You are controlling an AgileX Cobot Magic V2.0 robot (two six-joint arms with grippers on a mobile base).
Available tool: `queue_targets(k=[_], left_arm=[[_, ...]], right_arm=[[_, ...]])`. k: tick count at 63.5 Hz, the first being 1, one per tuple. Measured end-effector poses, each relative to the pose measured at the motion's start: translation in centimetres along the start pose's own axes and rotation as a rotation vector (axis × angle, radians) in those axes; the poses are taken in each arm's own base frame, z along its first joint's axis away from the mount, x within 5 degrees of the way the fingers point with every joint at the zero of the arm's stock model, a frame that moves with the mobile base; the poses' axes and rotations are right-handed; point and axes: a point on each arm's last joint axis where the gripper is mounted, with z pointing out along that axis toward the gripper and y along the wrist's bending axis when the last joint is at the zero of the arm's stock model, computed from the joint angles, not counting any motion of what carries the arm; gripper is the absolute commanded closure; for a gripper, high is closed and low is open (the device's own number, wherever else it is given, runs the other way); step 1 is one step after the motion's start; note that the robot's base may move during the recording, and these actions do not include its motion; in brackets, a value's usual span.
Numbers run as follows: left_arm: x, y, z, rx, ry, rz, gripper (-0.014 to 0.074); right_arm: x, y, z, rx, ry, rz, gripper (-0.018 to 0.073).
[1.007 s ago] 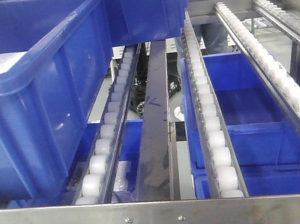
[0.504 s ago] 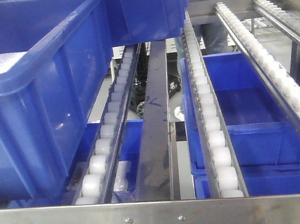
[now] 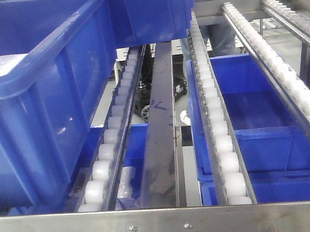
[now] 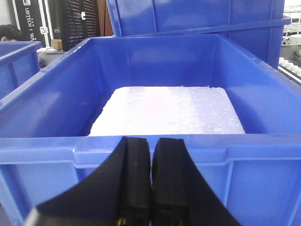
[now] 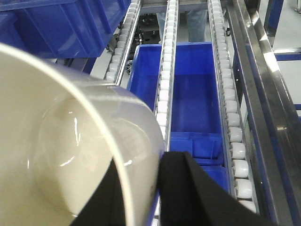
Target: Move white bin to right shelf second layer
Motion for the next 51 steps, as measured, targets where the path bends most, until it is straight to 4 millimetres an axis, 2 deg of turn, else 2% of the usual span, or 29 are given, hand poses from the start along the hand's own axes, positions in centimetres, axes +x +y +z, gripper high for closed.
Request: queue_targets(k=[18, 29, 44, 51], left_arm=[[0.0, 0.0, 0.0, 0.0, 0.0, 0.0, 0.0512], [0.0, 0.0, 0.0, 0.0, 0.0, 0.0, 0.0512], [0.0, 0.0, 0.0, 0.0, 0.0, 0.0, 0.0512], [0.0, 0.0, 0.0, 0.0, 0.0, 0.0, 0.0512]], right_arm=[[-0.1, 0.2, 0.5, -0.013, 0.001, 0.02, 0.0503], [0.4, 0.3, 3.8, 0.0, 0.12, 0.031, 0.0503], [2.5, 0.2, 9.2, 0.044, 0.343, 0.025, 0.0503], [3.4, 0.1, 10.7, 0.056, 0.413, 0.022, 0.0503]])
